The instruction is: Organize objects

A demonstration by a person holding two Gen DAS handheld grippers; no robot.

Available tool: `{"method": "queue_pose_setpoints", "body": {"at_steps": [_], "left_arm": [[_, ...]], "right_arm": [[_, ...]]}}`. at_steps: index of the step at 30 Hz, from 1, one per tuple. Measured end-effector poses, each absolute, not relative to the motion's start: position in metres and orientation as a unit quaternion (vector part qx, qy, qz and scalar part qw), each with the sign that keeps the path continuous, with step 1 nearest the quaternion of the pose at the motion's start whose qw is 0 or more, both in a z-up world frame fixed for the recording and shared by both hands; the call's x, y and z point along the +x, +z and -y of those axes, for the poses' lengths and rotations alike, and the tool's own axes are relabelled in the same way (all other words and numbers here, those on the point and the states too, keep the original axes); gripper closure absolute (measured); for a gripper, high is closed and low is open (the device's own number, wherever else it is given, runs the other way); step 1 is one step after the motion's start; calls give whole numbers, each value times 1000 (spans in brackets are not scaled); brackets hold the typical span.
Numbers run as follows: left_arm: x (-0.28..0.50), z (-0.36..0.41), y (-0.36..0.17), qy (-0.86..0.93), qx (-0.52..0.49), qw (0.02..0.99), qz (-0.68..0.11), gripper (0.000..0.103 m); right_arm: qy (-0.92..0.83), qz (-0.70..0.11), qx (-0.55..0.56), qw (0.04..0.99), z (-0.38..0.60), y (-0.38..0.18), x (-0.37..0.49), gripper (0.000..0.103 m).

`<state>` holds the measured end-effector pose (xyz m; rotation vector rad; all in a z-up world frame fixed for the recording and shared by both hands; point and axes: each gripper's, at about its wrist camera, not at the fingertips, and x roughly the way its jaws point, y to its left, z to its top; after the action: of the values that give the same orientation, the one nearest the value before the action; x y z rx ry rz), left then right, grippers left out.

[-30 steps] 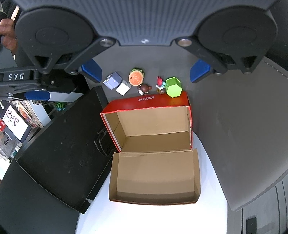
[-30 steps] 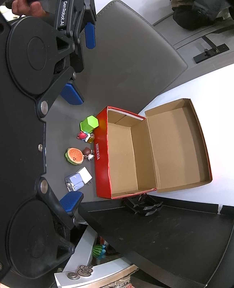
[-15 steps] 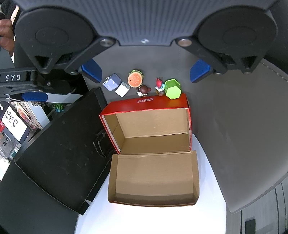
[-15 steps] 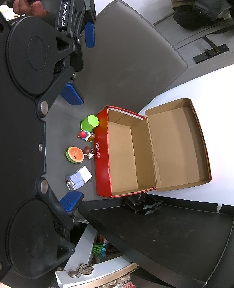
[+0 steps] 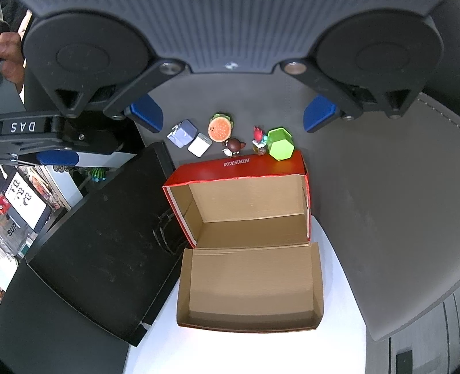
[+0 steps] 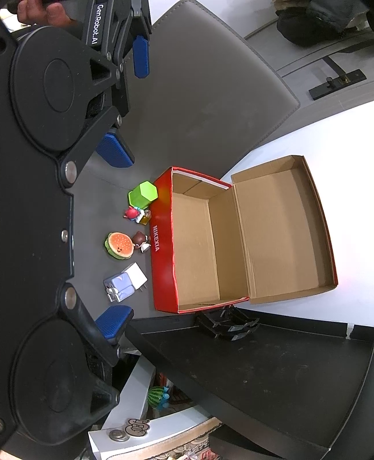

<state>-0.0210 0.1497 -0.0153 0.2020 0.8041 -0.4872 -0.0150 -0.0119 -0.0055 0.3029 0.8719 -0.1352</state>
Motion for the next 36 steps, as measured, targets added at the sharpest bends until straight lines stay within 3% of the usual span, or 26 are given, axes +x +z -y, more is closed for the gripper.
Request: {"method": "queue_pose_setpoints", "body": {"at_steps": [36], "left_arm": [[-6, -150, -33, -226, 94, 884, -398, 0]], "right_arm": [[-72, -411, 148, 897, 19, -21, -14, 0]]}}
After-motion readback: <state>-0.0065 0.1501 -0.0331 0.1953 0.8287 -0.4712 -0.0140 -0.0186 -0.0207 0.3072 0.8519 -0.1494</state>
